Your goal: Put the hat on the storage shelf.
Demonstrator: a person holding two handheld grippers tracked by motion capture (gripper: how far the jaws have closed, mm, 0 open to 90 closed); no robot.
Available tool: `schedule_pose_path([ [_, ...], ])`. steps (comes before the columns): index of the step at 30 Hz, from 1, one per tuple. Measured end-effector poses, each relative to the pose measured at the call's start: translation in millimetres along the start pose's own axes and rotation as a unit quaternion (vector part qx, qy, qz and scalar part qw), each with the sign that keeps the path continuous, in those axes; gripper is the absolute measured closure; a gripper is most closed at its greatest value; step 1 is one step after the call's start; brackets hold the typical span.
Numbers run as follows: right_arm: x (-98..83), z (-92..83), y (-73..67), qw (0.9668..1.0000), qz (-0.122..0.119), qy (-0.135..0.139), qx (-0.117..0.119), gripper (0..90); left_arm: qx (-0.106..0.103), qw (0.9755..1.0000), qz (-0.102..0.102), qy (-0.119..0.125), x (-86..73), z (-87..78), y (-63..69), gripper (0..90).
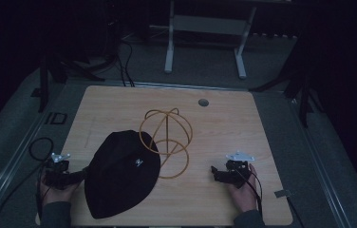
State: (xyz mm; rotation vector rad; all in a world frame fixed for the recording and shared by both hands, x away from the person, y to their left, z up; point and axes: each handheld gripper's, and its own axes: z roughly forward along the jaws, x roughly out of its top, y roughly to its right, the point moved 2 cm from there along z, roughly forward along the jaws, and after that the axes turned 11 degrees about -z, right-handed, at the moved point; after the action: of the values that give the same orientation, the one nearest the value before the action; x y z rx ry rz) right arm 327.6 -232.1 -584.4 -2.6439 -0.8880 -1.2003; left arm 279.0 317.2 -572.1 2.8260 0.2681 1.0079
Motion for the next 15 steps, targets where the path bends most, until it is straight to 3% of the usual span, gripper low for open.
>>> schedule_pose_path([
  [6, 0.0, 0.0, 0.0, 1.0000, 0.000, 0.000, 0.000, 12.5, -0.004, 0.9999, -0.010, -0.004, 2.8, -2.4, -2.0, 26.1],
  [8, 0.0, 0.0, 0.0, 1.0000, 0.000, 0.000, 0.000, 12.6, -0.011, 0.9997, -0.020, -0.002, 3.6, -4.8, -2.6, 29.7],
  [15, 0.0, 0.0, 0.0, 1.0000, 0.000, 0.000, 0.000, 12.6, -0.032, 0.9992, -0.022, 0.005, 8.5, -21.2, 0.5, 35.8],
])
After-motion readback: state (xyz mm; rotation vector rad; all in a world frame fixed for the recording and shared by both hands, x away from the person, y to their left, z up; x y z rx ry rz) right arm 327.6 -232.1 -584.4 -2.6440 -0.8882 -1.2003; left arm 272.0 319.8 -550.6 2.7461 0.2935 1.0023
